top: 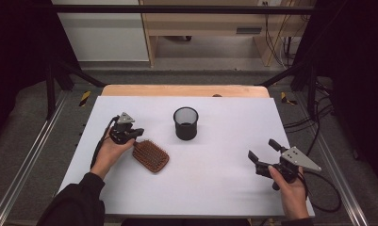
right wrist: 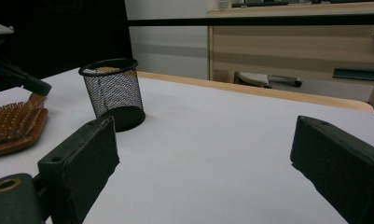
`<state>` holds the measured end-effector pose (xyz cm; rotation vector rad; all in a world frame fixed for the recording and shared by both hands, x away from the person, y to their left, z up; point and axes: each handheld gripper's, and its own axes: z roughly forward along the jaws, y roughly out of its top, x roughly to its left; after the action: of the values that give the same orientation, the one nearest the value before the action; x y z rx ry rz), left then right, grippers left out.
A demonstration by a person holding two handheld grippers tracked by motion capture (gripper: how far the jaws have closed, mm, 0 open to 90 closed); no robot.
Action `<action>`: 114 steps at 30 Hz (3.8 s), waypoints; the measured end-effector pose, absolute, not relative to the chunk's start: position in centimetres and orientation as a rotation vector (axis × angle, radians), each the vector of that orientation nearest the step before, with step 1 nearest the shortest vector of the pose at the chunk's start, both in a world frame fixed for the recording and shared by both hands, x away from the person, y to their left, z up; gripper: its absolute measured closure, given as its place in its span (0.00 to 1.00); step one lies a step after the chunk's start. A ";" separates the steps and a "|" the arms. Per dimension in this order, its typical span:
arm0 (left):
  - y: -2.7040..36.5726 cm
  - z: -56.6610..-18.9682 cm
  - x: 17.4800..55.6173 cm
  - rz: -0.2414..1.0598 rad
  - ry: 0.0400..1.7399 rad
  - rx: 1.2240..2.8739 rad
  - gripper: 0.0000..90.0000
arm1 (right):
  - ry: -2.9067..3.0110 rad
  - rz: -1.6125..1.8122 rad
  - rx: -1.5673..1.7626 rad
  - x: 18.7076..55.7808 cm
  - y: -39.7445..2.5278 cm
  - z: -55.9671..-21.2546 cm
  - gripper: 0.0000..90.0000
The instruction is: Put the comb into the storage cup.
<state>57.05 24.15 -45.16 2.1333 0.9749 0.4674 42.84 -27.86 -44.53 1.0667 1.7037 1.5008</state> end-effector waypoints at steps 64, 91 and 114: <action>25.2 -45.5 49.8 0.316 1.053 2.287 1.00 | 1.699 1.562 1.063 42.7 -28.0 -44.2 0.09; 23.4 -43.2 48.8 0.358 1.155 2.379 0.21 | 1.704 1.565 1.068 42.7 -28.0 -44.2 0.08; 22.7 -44.4 49.6 0.242 1.153 2.471 0.44 | 1.724 1.560 1.068 42.8 -27.9 -44.3 0.08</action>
<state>49.60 22.70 -44.40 2.4709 1.1527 0.2424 42.79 -27.90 -44.33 1.0682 1.7238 1.5596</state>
